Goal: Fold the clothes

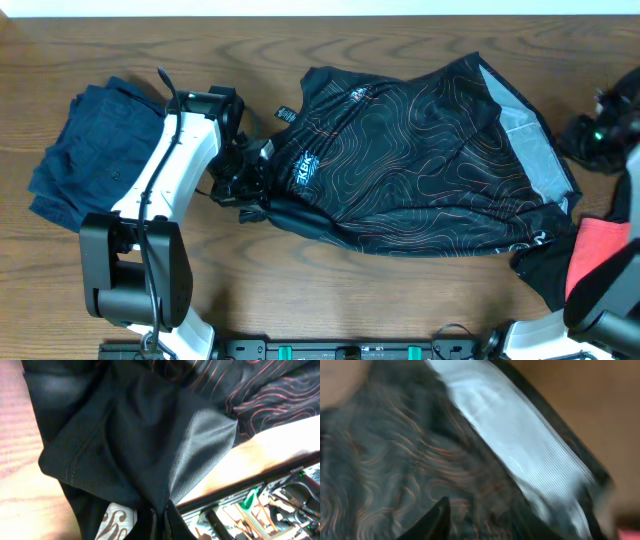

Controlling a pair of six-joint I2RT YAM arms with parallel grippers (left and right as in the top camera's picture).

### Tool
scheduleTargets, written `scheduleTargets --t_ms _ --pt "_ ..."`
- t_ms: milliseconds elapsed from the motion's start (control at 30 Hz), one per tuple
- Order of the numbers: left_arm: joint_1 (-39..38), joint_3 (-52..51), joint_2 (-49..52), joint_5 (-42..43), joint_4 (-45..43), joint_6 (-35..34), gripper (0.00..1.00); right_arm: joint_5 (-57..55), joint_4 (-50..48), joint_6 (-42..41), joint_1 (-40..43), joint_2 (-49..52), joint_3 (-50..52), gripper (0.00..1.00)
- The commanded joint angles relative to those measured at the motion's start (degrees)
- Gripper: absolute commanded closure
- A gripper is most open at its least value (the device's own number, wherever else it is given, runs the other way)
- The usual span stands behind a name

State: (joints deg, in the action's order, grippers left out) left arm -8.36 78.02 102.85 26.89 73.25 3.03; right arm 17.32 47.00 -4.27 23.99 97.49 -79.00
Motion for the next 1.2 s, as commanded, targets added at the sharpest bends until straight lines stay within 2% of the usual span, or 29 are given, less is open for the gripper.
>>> scheduleTargets --t_ms 0,33,167,400,667,1167 --pt "0.2 -0.1 0.0 -0.6 -0.4 -0.3 0.94 3.0 -6.0 3.1 -5.0 3.5 0.1 0.48" --pt "0.2 -0.1 0.0 -0.6 -0.6 -0.3 0.94 2.0 -8.7 3.1 -6.6 4.9 0.1 0.45" --pt "0.2 -0.1 0.0 -0.6 -0.7 -0.5 0.94 -2.9 -16.5 -1.2 -10.8 11.2 0.1 0.45" --pt "0.2 -0.1 0.0 -0.6 -0.7 -0.6 0.94 -7.7 -23.8 -9.9 -12.4 19.5 0.1 0.43" --pt "0.2 -0.1 0.0 -0.6 -0.7 -0.5 0.94 -7.7 -27.1 -11.6 -12.4 21.7 0.1 0.47" --pt "0.2 -0.1 0.0 -0.6 -0.7 -0.5 0.94 -7.5 -26.4 -11.6 -13.0 24.4 0.1 0.51"
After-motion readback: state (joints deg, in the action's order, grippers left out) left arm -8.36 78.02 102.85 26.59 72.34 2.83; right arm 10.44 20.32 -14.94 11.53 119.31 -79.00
